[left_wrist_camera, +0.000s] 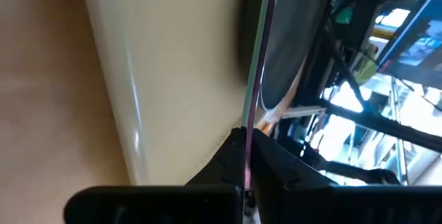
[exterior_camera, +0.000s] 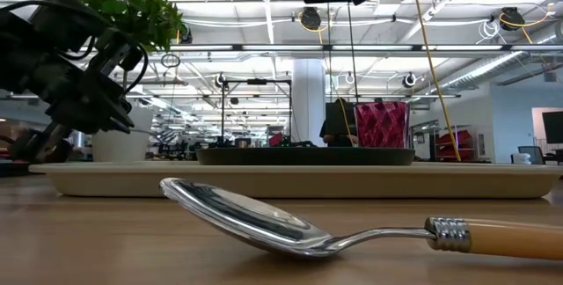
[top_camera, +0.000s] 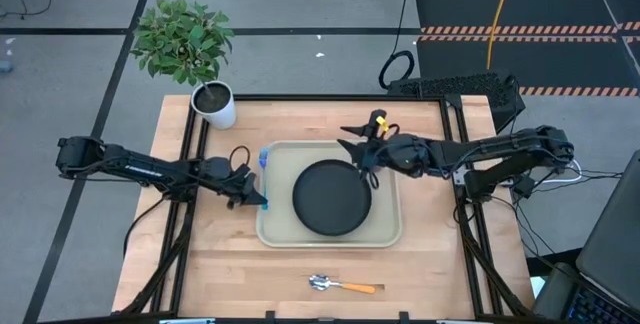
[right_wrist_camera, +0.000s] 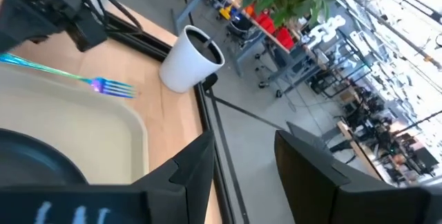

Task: Pick and place plate/cup/fork/spoon on tray
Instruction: Put the blue fork on the gray tray to the left of the black plate

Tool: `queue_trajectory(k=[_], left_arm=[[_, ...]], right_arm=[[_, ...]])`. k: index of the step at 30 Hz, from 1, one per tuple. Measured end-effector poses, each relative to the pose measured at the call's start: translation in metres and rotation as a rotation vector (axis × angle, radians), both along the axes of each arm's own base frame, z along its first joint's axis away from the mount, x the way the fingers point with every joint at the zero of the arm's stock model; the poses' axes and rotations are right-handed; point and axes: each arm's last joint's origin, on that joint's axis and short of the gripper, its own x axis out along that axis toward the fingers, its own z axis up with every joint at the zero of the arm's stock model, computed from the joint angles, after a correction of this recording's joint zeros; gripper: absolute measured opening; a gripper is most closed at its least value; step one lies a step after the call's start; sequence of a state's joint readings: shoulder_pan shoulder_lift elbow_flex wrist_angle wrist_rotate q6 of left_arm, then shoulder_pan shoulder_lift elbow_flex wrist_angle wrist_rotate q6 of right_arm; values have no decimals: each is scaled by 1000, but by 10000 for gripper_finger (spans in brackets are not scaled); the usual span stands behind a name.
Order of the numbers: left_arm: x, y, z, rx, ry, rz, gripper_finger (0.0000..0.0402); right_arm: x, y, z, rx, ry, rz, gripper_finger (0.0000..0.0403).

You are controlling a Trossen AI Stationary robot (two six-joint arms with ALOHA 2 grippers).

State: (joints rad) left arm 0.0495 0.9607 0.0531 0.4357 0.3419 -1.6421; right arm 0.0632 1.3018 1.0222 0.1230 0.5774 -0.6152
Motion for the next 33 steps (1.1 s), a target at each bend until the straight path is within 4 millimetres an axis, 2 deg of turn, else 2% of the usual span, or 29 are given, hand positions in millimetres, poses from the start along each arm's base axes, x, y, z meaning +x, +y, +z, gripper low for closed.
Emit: queue_trajectory(k=[9,19,33], left_arm=[[7,-3,8,-9,85,-44,13],[8,-7,10,-30,71,-61,21],[6,-14,8,-71,116,-91,154]], right_arm=[[-1,-7,-2,21,13,-28,148],[-1,-7,-3,22,24,-27,148],[-4,-8,-17,-10,60,-60,148]])
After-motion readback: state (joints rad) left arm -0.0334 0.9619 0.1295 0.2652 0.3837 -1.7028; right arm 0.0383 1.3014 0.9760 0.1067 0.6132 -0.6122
